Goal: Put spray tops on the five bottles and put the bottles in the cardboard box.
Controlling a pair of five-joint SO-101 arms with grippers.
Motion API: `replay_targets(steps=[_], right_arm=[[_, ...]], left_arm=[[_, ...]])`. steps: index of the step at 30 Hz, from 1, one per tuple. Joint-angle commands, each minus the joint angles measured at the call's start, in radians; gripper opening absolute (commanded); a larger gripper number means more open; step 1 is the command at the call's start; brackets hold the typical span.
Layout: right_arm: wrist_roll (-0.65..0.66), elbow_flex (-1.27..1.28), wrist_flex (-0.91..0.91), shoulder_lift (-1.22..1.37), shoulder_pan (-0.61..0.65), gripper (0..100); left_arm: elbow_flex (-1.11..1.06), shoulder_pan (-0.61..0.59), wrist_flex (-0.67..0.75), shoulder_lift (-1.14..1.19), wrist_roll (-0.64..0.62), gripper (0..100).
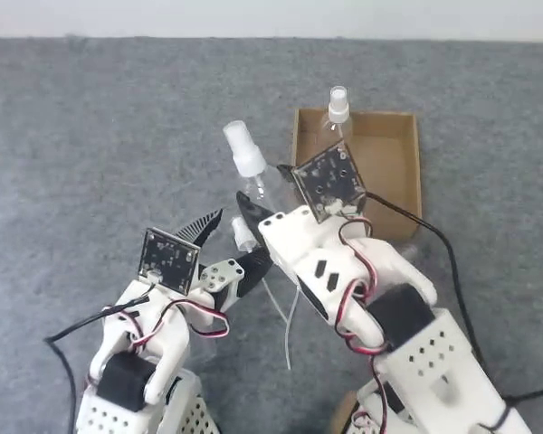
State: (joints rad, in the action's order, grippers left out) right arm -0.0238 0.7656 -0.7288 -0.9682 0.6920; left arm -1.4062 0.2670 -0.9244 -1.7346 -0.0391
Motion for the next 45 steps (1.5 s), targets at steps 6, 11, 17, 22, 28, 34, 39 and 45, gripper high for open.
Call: replay_targets(steps=[6, 11, 17, 22, 28, 34, 39, 45], right_arm=[[-0.003, -0.086, -0.041, -0.074, -0.022, 0.6], [-0.005, -0.138, -0.111, -0.074, -0.073, 0.6], [-0.005, -0.155, -0.085, -0.059, -0.147, 0.6], [-0.005, -0.155, 0.068, 0.015, -0.423, 0.6], [-0.012, -0.153, 0.263, 0.248, -0.616, 0.6], [-0.017, -0.153, 0.501, 0.475, -0.645, 0.6], [-0.077, -0.153, 0.693, 0.644, -0.648, 0.6], [-0.083, -0.153, 0.889, 0.820, -0.648, 0.6]], left_arm=[[0.004, -0.009, 0.031, 0.005, 0.005, 31], [0.004, -0.009, 0.034, 0.005, 0.005, 31], [0.004, -0.011, 0.031, 0.003, 0.005, 31], [0.004, -0.011, 0.029, -0.002, 0.005, 27], [0.004, -0.011, 0.031, -0.002, 0.006, 25], [0.002, -0.011, 0.031, -0.002, 0.006, 25], [0.002, -0.011, 0.031, -0.002, 0.006, 25], [0.002, -0.011, 0.031, -0.002, 0.006, 25]])
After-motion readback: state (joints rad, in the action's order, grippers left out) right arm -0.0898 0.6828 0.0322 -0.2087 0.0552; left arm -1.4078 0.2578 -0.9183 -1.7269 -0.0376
